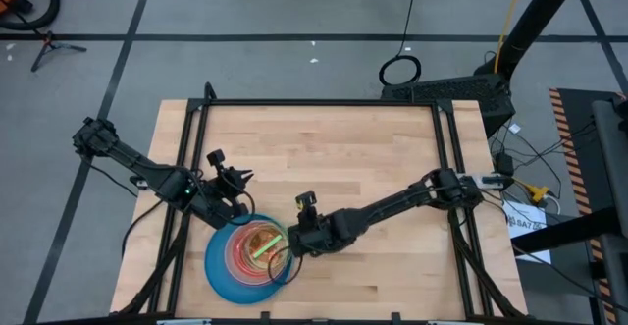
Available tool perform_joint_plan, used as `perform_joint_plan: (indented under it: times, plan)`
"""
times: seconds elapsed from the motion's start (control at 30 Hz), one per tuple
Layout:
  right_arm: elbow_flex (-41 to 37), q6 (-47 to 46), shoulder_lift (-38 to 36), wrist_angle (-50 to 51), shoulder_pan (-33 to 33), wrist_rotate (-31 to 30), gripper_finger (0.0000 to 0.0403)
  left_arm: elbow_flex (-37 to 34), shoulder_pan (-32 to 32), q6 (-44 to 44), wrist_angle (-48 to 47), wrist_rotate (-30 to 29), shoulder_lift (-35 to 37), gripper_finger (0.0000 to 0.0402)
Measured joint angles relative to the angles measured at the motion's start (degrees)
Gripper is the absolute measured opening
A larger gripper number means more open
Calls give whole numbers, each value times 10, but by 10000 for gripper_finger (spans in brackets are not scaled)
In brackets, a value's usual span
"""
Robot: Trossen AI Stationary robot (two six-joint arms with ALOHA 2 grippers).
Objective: Stack plastic plates
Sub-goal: Stack the green plate on the pink plate, then return to Home Position
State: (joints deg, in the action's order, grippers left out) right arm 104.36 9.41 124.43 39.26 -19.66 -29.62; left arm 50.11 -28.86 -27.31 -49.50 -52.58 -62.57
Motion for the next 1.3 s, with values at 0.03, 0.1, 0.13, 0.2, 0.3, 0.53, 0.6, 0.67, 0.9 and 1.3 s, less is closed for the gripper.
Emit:
perform_joint_plan:
  times: [0.03,0.1,0.13,0.2,0.3,0.53,0.6,0.67,0.9,1.3]
  plan:
    - [-3,-3,4,-7,3,15,37,0,0,0,0,0,0,47]
    - [-7,-3,15,-27,4,42,28,0,0,0,-1,0,0,47]
    - [-7,1,20,-41,5,53,24,0,0,0,-1,0,0,47]
    - [-7,14,24,-69,4,73,13,0,0,0,-1,0,0,47]
    - [-7,32,26,-101,0,65,2,0,0,0,-1,0,0,47]
    - [-7,52,27,-152,-3,69,1,0,0,1,-1,0,0,47]
    - [-7,52,27,-158,-3,72,2,0,0,1,-1,0,0,47]
    - [-7,52,27,-159,-3,68,1,0,0,1,-1,0,0,47]
    - [-7,46,27,-120,-3,41,1,0,0,-3,-1,2,0,47]
    - [-63,46,-19,-77,17,40,0,0,-25,-7,0,2,0,47]
